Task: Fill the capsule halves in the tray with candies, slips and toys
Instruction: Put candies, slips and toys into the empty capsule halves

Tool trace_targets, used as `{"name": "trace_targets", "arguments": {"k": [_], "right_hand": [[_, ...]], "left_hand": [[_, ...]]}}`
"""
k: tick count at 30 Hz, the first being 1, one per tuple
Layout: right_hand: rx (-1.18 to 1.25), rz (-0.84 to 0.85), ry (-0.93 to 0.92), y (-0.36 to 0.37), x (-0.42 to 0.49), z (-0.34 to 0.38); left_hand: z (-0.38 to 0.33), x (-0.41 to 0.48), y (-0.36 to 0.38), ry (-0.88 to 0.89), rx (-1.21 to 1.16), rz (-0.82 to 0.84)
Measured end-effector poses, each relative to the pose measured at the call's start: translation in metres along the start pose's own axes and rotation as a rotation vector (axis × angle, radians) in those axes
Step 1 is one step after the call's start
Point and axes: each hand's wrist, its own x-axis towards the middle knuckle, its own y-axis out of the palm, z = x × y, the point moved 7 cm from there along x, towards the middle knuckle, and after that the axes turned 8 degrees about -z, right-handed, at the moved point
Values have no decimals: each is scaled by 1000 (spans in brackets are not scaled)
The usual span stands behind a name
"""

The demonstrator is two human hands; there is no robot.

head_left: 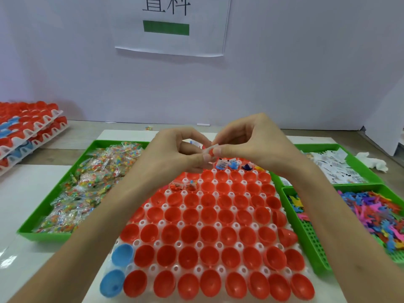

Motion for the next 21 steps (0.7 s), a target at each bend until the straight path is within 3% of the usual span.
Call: {"name": "trace_targets", "arguments": {"k": [5, 11, 21], "right_hand": [[-177, 119, -19, 22, 0, -12], [-404, 162, -45, 36, 2, -28], [-547, 252, -62, 62, 1, -44]], "left_hand": [[14, 6, -7, 20, 328, 8], [0, 10, -30, 82, 237, -104], [-9, 12, -51, 141, 196, -199]]}}
